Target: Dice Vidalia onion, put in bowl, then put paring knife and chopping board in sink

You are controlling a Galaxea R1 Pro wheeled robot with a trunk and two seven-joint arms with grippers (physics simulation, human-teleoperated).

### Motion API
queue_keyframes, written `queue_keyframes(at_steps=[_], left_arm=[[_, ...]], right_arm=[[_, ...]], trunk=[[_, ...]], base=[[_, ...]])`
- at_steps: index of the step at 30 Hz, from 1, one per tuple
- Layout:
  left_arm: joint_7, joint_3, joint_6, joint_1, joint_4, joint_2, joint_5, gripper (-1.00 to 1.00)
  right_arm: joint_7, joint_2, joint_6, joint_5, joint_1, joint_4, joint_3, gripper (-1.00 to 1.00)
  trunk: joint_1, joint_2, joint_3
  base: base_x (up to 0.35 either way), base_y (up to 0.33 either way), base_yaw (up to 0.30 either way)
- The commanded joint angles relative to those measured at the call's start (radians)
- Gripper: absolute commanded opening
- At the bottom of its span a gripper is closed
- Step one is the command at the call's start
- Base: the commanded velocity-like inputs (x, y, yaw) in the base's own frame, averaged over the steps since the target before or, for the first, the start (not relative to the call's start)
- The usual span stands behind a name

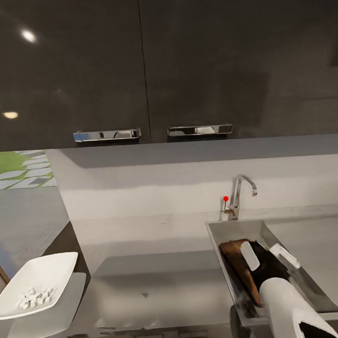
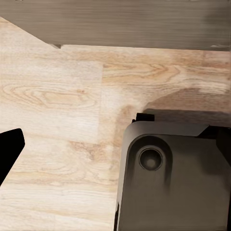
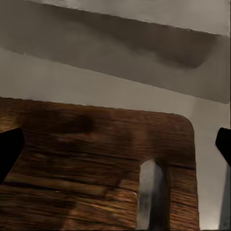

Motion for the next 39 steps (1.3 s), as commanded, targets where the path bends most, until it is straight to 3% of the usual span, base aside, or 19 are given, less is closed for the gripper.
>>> queue_keyframes(at_steps=[1, 5, 7, 9, 11, 12, 16, 20, 21, 24, 27, 39], left_arm=[[0.000, -0.008, -0.007, -0.002, 0.004, -0.001, 0.008, 1.00], [-0.001, -0.008, -0.007, -0.002, 0.003, 0.001, 0.008, 1.00], [-0.001, -0.008, -0.007, -0.002, 0.003, 0.001, 0.008, 1.00], [-0.001, -0.008, -0.007, -0.002, 0.003, 0.001, 0.008, 1.00], [-0.001, -0.008, -0.007, -0.002, 0.003, 0.001, 0.008, 1.00], [-0.001, -0.008, -0.007, -0.002, 0.003, 0.001, 0.008, 1.00], [-0.001, -0.008, -0.007, -0.002, 0.003, 0.001, 0.008, 1.00], [-0.001, -0.009, -0.007, -0.002, 0.003, 0.001, 0.008, 1.00], [-0.001, -0.009, -0.007, -0.002, 0.003, 0.001, 0.008, 1.00], [-0.001, -0.009, -0.007, -0.002, 0.003, 0.001, 0.008, 1.00], [-0.001, -0.009, -0.007, -0.002, 0.003, 0.001, 0.008, 1.00], [-0.001, -0.008, -0.007, -0.002, 0.003, 0.001, 0.008, 1.00]], right_arm=[[-0.002, 0.001, 0.085, 0.002, -0.002, -0.120, 0.030, 1.00], [0.045, -0.006, 0.370, 0.000, -0.002, -0.326, 0.126, 1.00], [0.165, -0.014, 0.506, 0.003, -0.002, -0.387, 0.157, 1.00], [0.290, -0.033, 0.573, 0.020, -0.002, -0.404, 0.174, 1.00], [0.471, -0.089, 0.611, 0.086, -0.001, -0.414, 0.202, 1.00], [0.527, -0.101, 0.616, 0.109, -0.001, -0.415, 0.208, 1.00], [0.695, -0.126, 0.625, 0.187, 0.000, -0.417, 0.217, 1.00], [0.837, -0.136, 0.628, 0.242, 0.000, -0.416, 0.218, 1.00], [0.880, -0.137, 0.629, 0.274, 0.000, -0.416, 0.218, 1.00], [0.914, -0.136, 0.629, 0.326, 0.000, -0.415, 0.220, 1.00], [0.943, -0.136, 0.629, 0.347, 0.000, -0.415, 0.220, 1.00], [0.959, -0.136, 0.629, 0.353, 0.000, -0.410, 0.220, 1.00]], trunk=[[0.000, -0.002, -0.002], [0.000, -0.002, -0.002], [0.000, -0.002, -0.002], [0.000, -0.002, -0.002], [0.000, -0.002, -0.002], [0.000, -0.002, -0.002], [0.000, -0.002, -0.002], [0.000, -0.002, -0.002], [0.000, -0.002, -0.002], [0.000, -0.002, -0.002], [0.000, -0.002, -0.002], [0.000, -0.002, -0.002]], base=[[0.000, 0.000, 0.000], [0.000, 0.000, 0.000], [0.000, 0.000, 0.000], [0.000, 0.000, 0.000], [-0.009, 0.000, 0.000], [-0.046, 0.000, 0.000], [-0.154, 0.000, 0.000], [-0.300, 0.000, 0.000], [-0.330, 0.000, 0.000], [-0.334, 0.000, 0.000], [-0.335, 0.000, 0.000], [-0.336, 0.000, 0.000]])
